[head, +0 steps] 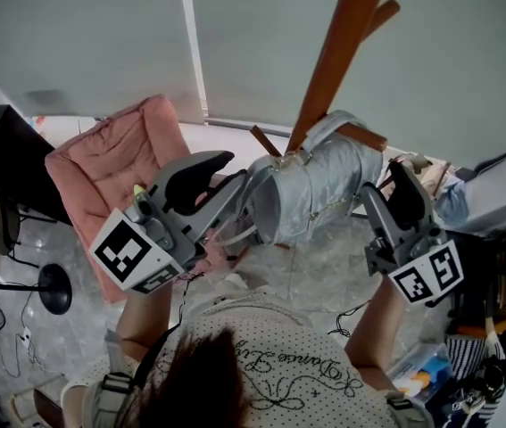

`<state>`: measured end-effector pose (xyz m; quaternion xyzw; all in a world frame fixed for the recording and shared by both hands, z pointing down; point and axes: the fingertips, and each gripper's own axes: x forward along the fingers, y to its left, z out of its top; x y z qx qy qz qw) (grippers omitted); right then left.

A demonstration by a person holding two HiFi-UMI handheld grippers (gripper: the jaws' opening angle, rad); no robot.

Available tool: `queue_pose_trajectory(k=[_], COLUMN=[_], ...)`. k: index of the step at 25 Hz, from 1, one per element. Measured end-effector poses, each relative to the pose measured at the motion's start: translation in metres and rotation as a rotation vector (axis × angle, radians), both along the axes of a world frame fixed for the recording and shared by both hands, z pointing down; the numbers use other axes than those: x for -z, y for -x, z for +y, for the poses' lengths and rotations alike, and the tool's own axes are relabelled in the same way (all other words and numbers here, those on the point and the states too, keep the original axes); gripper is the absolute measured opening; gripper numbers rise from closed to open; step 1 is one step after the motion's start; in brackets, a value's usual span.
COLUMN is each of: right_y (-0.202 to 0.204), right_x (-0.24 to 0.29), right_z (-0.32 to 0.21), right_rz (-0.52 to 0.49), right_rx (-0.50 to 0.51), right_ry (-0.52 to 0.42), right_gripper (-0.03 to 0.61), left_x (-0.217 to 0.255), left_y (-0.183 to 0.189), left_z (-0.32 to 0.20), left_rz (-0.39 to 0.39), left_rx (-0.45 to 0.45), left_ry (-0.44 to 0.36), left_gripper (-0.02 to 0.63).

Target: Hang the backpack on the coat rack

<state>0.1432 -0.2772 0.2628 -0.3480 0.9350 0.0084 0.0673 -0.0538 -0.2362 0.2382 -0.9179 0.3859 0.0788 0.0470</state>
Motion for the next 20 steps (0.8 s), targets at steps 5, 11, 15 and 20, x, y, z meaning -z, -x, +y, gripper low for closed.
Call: queue_pose_trajectory(k=[5, 11, 15, 20], right_y=[-0.007, -0.005, -0.007, -0.016], right_x=[0.007, 0.003, -0.003, -0.009], right_z=[-0.003, -0.004, -0.005, -0.010], right_rz=[0.006, 0.017, 0.032, 0.042], right_rx=[-0.064, -0.165, -0.226, -0.275], right_ry=[-0.038, -0.053, -0.069, -0.075], right_gripper=[0.227, 0.137, 0.060, 0.011], left_x=[0.001, -0.028, -0.042, -0.050], left_y=[0.028, 0.049, 0.046, 0.033], left_z=[-0.020, -0.040, -0.046, -0.054], left_rz=[0.000, -0.079, -0.078, -0.110], left_rx=[0.161, 0.274, 0.282, 0.268], left_ry=[-0.003, 0.029, 0.049, 0.051], left_gripper=[0.037, 0.015, 0.012, 0.011])
